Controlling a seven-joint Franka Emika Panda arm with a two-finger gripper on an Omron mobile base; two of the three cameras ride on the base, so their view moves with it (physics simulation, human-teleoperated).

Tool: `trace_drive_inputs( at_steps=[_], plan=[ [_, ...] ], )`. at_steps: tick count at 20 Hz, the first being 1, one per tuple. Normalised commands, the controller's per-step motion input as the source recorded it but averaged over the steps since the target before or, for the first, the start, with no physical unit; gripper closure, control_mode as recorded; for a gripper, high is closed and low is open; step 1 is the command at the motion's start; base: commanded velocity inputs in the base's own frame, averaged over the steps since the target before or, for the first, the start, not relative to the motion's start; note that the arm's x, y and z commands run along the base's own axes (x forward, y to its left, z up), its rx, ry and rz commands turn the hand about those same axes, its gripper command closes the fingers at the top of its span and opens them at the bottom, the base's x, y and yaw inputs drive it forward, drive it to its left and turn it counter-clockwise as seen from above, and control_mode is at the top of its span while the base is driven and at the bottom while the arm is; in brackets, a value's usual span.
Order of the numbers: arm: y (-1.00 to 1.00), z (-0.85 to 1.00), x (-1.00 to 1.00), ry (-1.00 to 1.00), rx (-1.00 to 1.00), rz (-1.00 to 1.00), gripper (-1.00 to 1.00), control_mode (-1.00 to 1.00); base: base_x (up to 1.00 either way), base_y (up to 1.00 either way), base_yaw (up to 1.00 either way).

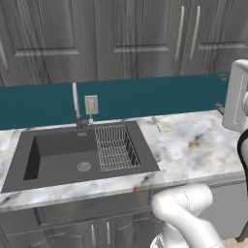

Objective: Close all open cabinet doors.

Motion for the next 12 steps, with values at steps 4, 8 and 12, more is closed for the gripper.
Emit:
trace_drive_inputs(
  at_steps=[4,8,12],
  plan=[
    [0.00,0.00,0.00,0.00,0.00,0.00,-1.00,1.00,-0.88,-0.17,0.08],
    [0.00,0.00,0.00,0.00,0.00,0.00,-1.00,1.00,-0.80,-0.17,0.11],
    [0.00,0.00,0.00,0.00,0.00,0.00,-1.00,1.00,-0.62,-0.12,0.22]
  ],
)
